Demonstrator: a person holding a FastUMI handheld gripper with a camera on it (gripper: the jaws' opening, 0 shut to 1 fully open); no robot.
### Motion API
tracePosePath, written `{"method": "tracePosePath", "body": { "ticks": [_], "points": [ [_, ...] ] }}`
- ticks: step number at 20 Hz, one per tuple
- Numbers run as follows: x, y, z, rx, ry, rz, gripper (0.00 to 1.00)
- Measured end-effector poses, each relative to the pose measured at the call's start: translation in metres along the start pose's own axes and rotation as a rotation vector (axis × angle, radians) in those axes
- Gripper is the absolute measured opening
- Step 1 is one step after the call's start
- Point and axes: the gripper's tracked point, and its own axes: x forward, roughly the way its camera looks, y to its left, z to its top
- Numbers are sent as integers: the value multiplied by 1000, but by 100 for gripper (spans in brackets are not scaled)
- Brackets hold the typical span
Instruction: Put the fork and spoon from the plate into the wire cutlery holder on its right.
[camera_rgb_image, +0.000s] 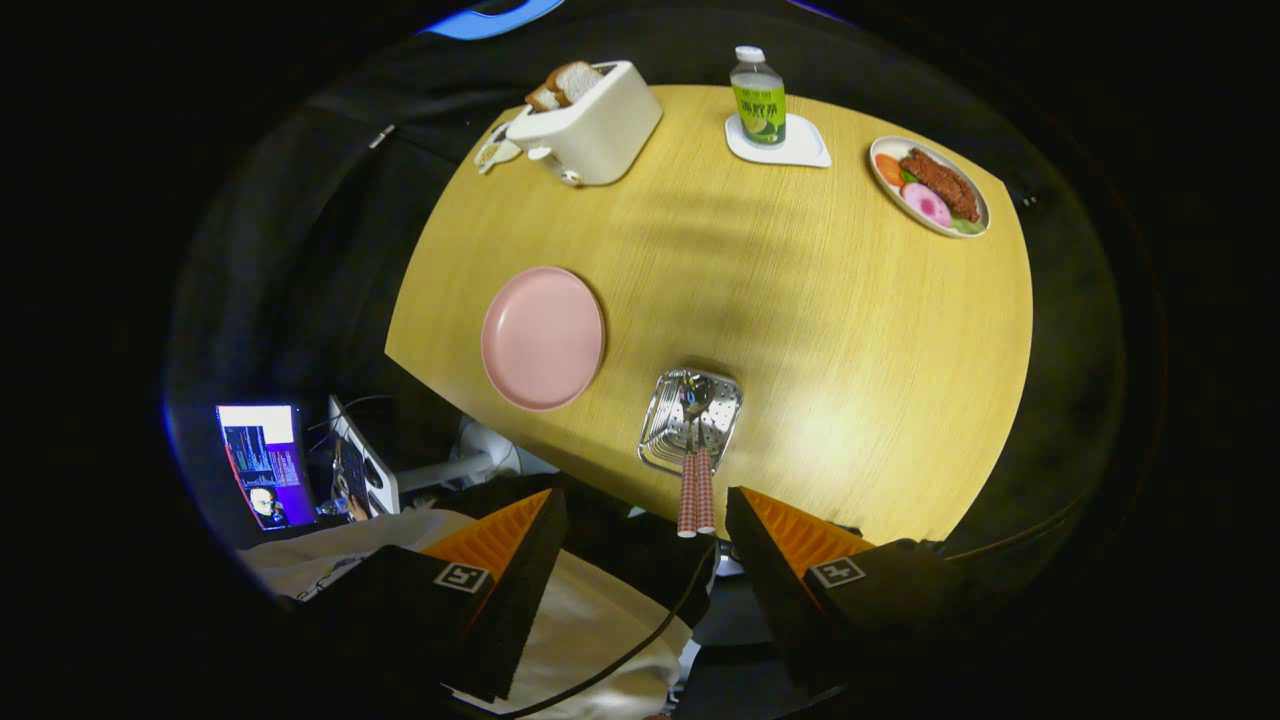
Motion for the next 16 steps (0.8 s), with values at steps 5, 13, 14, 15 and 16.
{"method": "tracePosePath", "body": {
  "ticks": [5, 13, 14, 15, 16],
  "points": [
    [-40, 21, 9, 44, -251, 7, 100],
    [-106, 41, 38, 117, -671, -38, 100],
    [-117, 42, 45, 118, -740, -55, 99],
    [-130, 43, 51, 113, -810, -77, 99],
    [-145, 43, 57, 104, -888, -106, 99]
  ]
}}
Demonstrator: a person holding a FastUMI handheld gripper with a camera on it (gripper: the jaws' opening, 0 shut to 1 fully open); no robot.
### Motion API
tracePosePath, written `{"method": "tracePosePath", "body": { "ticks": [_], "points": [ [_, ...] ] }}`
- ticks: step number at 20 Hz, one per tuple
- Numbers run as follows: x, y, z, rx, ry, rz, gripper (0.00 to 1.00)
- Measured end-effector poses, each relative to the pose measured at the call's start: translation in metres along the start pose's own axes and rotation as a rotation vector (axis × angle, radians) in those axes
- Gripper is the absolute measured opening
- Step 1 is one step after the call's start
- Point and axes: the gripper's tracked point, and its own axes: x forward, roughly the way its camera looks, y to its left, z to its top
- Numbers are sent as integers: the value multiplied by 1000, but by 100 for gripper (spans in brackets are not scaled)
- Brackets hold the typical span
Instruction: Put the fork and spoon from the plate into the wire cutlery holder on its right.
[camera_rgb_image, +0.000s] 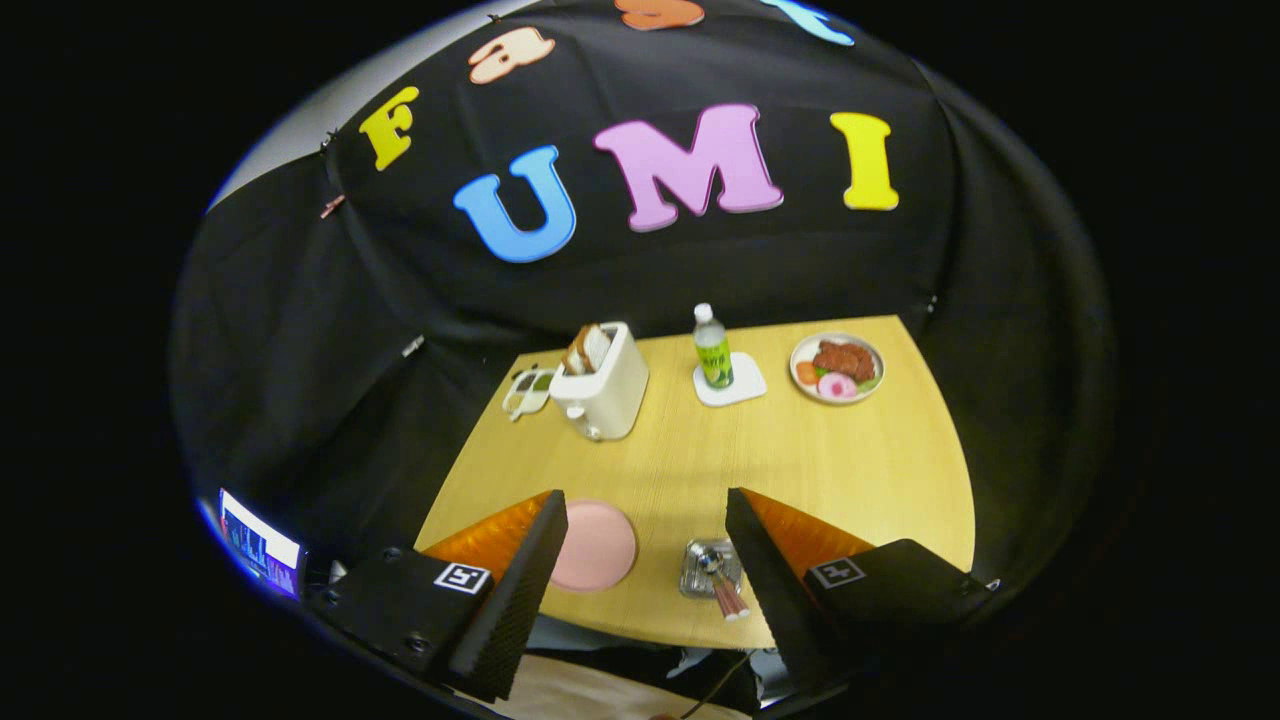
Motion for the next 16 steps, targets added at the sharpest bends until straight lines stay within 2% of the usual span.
{"method": "tracePosePath", "body": {
  "ticks": [6, 9, 12, 16],
  "points": [
    [-40, 8, 56, -135, -354, -109, 99],
    [-59, 16, 66, -184, -485, -144, 99],
    [-71, 23, 70, -198, -571, -149, 99],
    [-70, 17, 68, -210, -587, -192, 99]
  ]
}}
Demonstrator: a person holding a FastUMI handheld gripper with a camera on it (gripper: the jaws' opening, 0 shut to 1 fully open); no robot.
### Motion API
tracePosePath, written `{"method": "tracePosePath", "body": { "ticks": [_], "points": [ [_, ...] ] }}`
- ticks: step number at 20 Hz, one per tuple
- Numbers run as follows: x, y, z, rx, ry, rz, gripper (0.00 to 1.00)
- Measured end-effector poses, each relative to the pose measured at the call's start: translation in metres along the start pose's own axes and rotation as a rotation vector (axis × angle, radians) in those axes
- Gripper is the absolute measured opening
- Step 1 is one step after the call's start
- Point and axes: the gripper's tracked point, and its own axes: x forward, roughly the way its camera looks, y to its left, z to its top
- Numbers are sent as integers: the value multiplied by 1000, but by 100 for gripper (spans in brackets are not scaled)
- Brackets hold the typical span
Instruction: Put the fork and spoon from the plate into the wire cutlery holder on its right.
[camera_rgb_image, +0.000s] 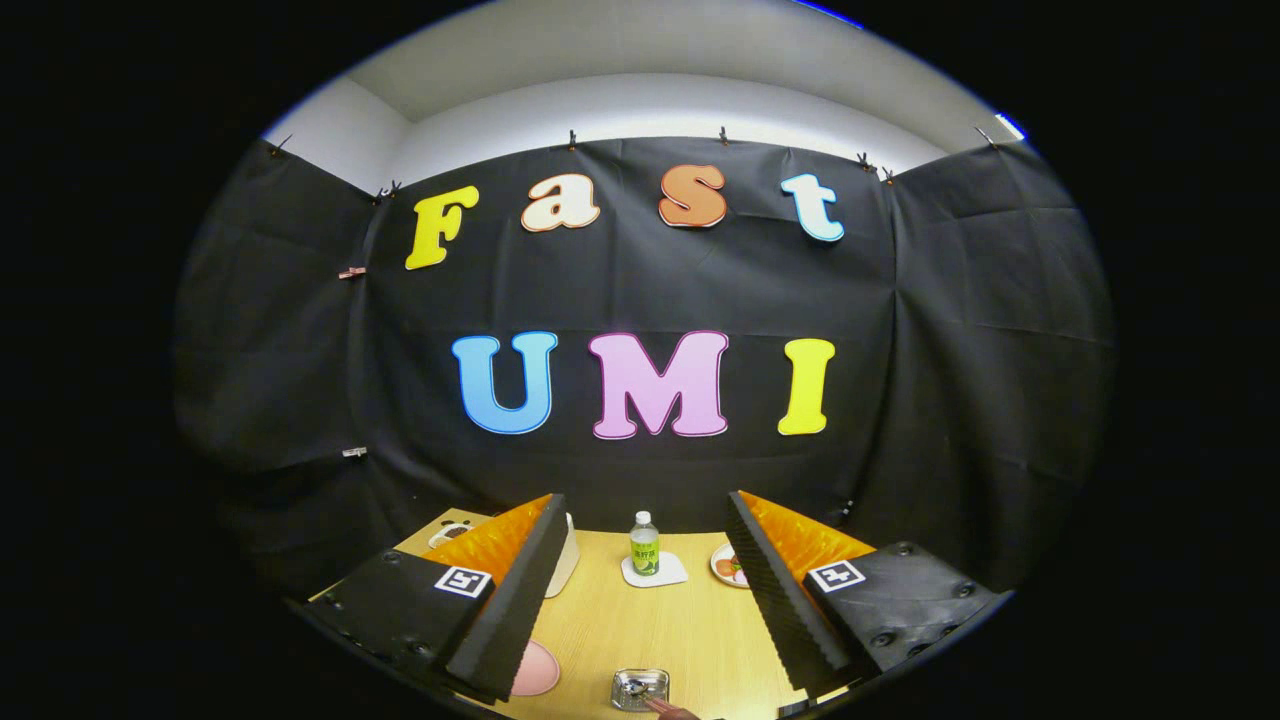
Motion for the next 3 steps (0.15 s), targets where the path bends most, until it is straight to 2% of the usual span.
{"method": "tracePosePath", "body": {
  "ticks": [3],
  "points": [
    [6, -3, -9, 11, 27, -20, 99]
  ]
}}
